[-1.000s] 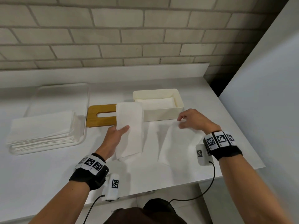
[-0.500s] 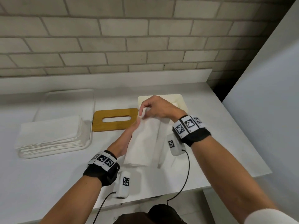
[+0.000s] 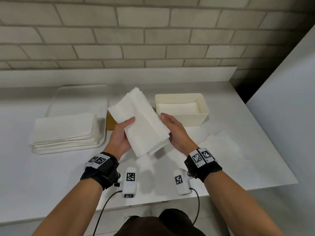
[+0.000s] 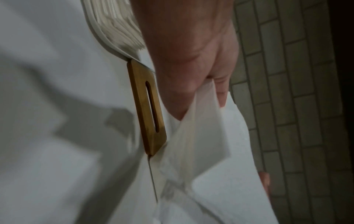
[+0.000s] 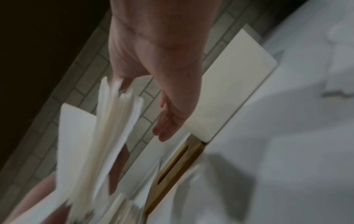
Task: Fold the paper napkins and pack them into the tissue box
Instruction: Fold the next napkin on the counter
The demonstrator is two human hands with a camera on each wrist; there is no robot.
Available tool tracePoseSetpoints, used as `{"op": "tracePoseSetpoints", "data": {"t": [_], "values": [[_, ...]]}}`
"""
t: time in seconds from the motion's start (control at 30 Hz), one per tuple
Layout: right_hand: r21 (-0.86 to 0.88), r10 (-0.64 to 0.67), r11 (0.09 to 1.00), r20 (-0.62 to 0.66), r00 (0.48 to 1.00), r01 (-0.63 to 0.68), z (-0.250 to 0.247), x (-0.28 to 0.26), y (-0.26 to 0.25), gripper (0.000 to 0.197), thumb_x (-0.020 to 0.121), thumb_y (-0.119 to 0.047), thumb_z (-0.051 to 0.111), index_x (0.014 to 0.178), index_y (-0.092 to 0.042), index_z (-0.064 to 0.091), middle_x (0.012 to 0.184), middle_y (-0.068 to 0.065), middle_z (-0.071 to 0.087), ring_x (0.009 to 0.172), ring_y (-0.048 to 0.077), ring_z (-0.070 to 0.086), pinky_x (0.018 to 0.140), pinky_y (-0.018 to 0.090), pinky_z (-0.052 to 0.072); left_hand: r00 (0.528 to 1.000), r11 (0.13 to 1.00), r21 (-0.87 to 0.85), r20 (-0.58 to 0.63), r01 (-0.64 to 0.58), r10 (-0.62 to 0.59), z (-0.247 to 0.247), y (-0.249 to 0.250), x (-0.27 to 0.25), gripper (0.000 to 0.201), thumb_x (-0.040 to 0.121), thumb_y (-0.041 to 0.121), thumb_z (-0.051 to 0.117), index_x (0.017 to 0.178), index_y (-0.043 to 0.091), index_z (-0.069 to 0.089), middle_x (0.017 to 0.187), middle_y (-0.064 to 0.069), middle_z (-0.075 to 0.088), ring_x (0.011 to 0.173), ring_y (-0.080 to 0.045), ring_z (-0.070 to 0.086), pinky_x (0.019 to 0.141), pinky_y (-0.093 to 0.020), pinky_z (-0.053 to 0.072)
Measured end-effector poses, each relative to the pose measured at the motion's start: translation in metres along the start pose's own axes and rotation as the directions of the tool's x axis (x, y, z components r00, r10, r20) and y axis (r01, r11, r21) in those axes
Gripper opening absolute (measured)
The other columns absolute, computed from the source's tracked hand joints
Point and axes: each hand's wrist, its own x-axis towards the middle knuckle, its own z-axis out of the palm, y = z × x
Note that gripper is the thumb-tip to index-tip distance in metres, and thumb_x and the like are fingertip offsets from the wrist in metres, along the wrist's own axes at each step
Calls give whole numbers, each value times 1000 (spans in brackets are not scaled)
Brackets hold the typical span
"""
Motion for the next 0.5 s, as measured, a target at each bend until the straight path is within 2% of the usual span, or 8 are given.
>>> {"op": "tracePoseSetpoints", "data": {"t": [0.07, 0.13, 0.2, 0.27, 0.33, 0.4, 0.5], "values": [[175, 15, 984, 110, 994, -35, 7, -11, 4, 37, 94, -32, 56, 126, -15, 58, 115, -2, 70, 106, 15, 64, 82, 26, 53, 999, 999, -27, -22, -33, 32, 1, -2, 1, 39, 92, 9, 56, 131, 9, 54, 135, -17, 57, 125, -38, 52, 104, -56, 41], [301, 24, 949, 229, 973, -95, 13, -18, 11, 50, 90, -39, 53, 133, -13, 54, 126, 5, 66, 116, 17, 63, 88, 29, 54, 998, 997, -48, -29, -56, 54, 3, -8, 0, 39, 94, 10, 54, 132, 9, 52, 136, -18, 56, 126, -38, 52, 105, -58, 40], [366, 35, 921, 272, 962, -137, 18, -24, 16, 51, 88, -40, 51, 131, -13, 54, 128, 7, 65, 117, 19, 62, 92, 32, 54, 997, 996, -56, -28, -72, 71, 3, -14, -1, 42, 96, 13, 52, 137, 8, 48, 138, -20, 54, 128, -39, 50, 106, -60, 38], [390, 27, 911, 268, 963, -134, 18, -26, 22, 45, 89, -33, 52, 129, -12, 56, 128, 9, 65, 116, 21, 63, 97, 36, 53, 997, 996, -53, -37, -76, 74, -1, -15, -3, 44, 96, 15, 52, 139, 7, 46, 141, -21, 51, 129, -39, 49, 108, -60, 36], [363, 40, 924, 220, 975, -120, 17, -25, 27, 45, 89, -18, 62, 131, -6, 54, 129, 14, 63, 118, 27, 61, 100, 41, 51, 997, 996, -55, -35, -77, 75, -6, -17, -6, 49, 95, 15, 55, 141, 7, 43, 142, -21, 49, 130, -39, 48, 108, -61, 35], [297, 65, 950, 126, 990, -100, 15, -22, 32, 45, 87, -2, 66, 129, 1, 54, 126, 17, 65, 117, 32, 61, 96, 41, 52, 996, 995, -47, -22, -91, 90, -12, -16, -9, 50, 93, 13, 56, 141, 6, 43, 141, -21, 50, 130, -39, 49, 106, -61, 37], [240, 66, 968, 25, 998, -70, 5, -17, 28, 39, 86, 3, 64, 125, 5, 56, 122, 20, 66, 113, 33, 64, 92, 40, 54, 990, 990, -52, -47, -133, 131, -30, -6, -13, 50, 90, 4, 57, 139, 5, 47, 141, -18, 51, 131, -35, 48, 109, -52, 39]]}}
